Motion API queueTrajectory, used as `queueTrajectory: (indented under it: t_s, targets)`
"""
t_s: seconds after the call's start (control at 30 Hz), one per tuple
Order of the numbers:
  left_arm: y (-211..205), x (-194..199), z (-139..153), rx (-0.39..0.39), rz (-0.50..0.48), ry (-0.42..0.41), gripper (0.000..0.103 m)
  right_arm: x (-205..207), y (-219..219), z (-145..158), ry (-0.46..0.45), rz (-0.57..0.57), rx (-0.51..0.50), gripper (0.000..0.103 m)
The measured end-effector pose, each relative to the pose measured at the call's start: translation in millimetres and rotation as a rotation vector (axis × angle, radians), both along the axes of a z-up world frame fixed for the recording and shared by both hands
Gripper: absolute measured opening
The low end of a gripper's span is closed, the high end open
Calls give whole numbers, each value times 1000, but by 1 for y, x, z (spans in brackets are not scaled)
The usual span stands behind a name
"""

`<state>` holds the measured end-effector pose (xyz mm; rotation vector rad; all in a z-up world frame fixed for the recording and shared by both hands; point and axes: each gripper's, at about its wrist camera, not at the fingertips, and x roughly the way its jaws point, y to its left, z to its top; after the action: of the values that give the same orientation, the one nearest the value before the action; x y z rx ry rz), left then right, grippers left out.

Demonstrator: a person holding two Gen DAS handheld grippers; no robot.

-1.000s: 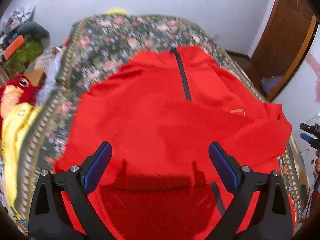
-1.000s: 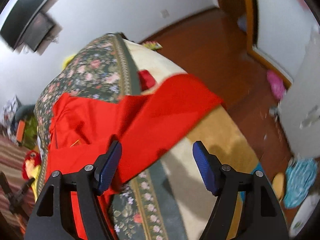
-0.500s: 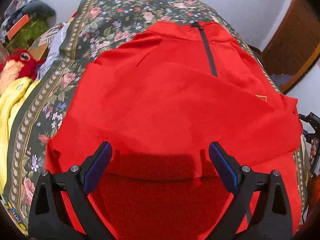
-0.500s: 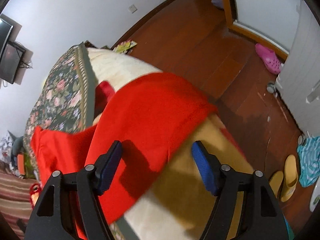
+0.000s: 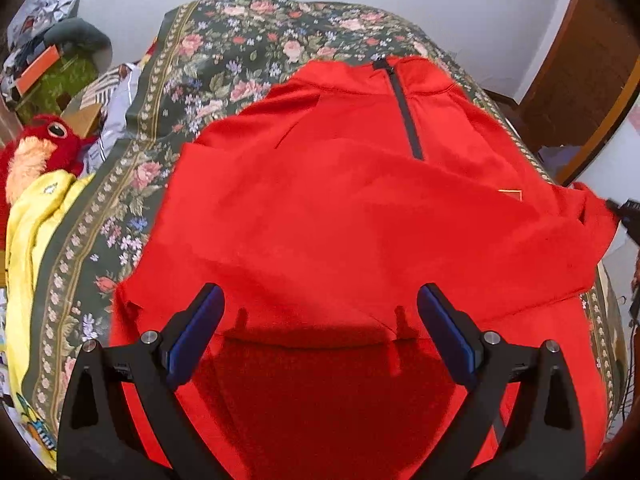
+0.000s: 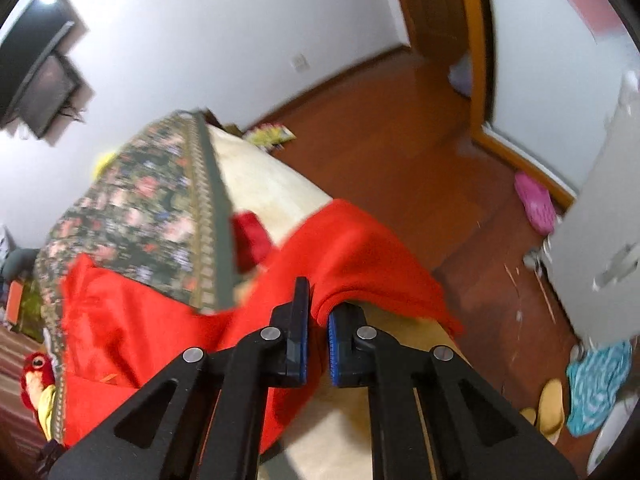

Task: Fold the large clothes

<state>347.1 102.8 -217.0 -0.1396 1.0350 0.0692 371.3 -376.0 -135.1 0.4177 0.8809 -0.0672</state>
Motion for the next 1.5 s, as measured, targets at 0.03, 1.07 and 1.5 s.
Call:
queueTrajectory:
  t_s: [0.03, 1.07, 1.5]
  targets:
    - [0, -1, 3, 0, -1, -6, 98, -2, 6, 12, -27, 14, -8, 7]
    - [33, -48, 14, -34, 46, -35, 98, -61, 225, -28, 200, 659, -1, 9]
    - [19, -38, 9, -52, 12, -26, 98, -63, 170, 9, 167, 538, 66, 52]
